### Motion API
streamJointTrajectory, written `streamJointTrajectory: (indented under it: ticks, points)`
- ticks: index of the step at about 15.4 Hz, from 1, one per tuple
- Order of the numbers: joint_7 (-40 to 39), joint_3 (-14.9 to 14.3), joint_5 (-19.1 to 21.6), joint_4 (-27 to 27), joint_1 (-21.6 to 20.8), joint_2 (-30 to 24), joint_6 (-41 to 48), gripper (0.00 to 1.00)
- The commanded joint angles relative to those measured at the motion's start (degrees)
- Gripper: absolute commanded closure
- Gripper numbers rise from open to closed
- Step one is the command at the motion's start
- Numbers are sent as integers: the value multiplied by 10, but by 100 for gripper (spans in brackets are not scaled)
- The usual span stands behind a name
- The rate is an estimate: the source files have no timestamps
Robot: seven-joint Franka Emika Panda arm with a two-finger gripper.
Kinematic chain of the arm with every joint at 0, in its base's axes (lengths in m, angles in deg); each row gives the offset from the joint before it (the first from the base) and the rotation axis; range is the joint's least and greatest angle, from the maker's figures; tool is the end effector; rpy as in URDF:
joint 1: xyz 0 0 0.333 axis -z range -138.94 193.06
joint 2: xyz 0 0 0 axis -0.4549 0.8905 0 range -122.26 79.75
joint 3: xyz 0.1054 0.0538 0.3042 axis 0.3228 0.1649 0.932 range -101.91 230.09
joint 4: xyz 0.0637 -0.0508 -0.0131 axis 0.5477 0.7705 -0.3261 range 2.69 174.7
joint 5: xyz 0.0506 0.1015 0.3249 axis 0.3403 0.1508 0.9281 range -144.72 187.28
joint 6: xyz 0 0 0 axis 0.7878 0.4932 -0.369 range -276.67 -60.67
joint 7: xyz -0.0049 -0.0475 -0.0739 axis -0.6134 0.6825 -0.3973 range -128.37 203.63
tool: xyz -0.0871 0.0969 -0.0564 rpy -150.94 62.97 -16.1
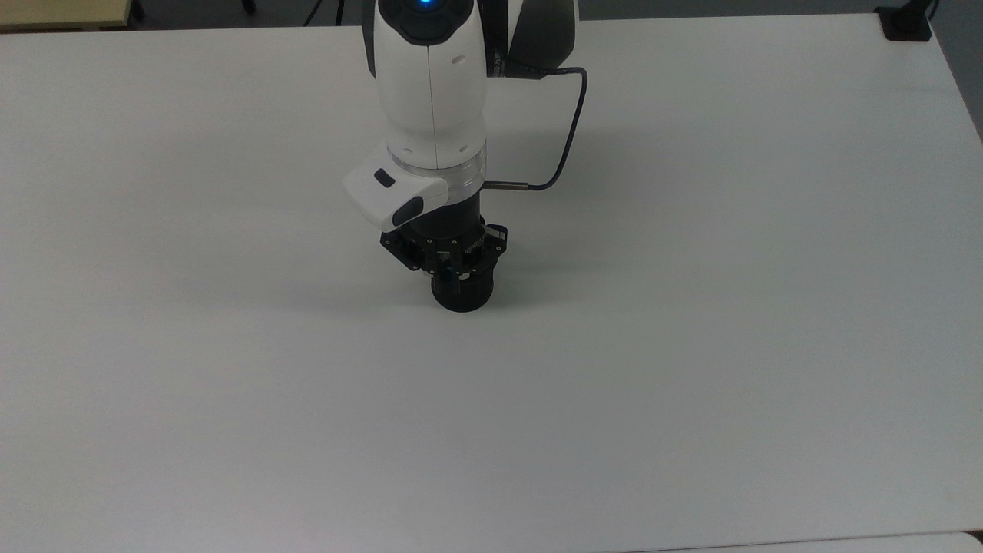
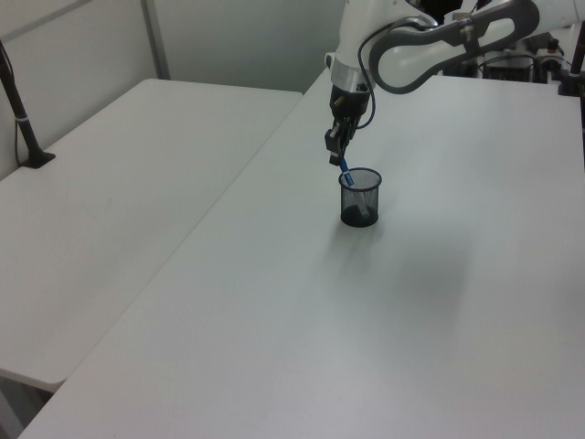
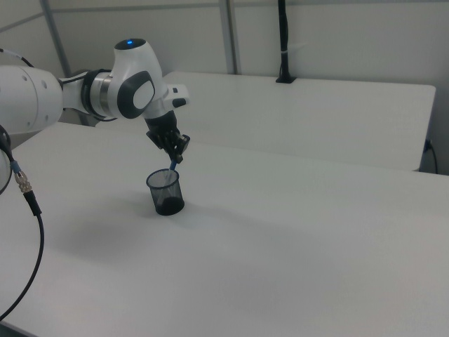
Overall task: Remove the marker
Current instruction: 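Close the gripper on the blue-capped marker inside the cup, then lift the marker up out of the mesh cup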
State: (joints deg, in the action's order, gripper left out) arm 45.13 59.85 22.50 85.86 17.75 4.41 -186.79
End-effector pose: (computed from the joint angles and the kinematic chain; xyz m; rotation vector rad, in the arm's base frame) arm 0.6683 0.0683 0.4186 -3.1115 0.0655 -0.3372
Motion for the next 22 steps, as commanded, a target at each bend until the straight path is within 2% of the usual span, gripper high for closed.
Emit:
streamJointTrajectory:
  ticks: [1,4,6,10,12,15,17,22]
  points:
    - [12,-7,-2,4,-6,-17,-7,91]
    - [14,-7,0,0,-4,-32,-6,91]
    - [16,-12,12,-21,-1,-45,-2,91]
    - [8,-14,19,-26,11,-93,15,91]
    - [-10,-14,21,-26,14,-113,56,91]
    - [-85,-13,57,-17,21,-148,154,91]
    - [-123,-13,62,-12,21,-165,223,91]
    - [-202,-9,55,11,15,-159,371,91]
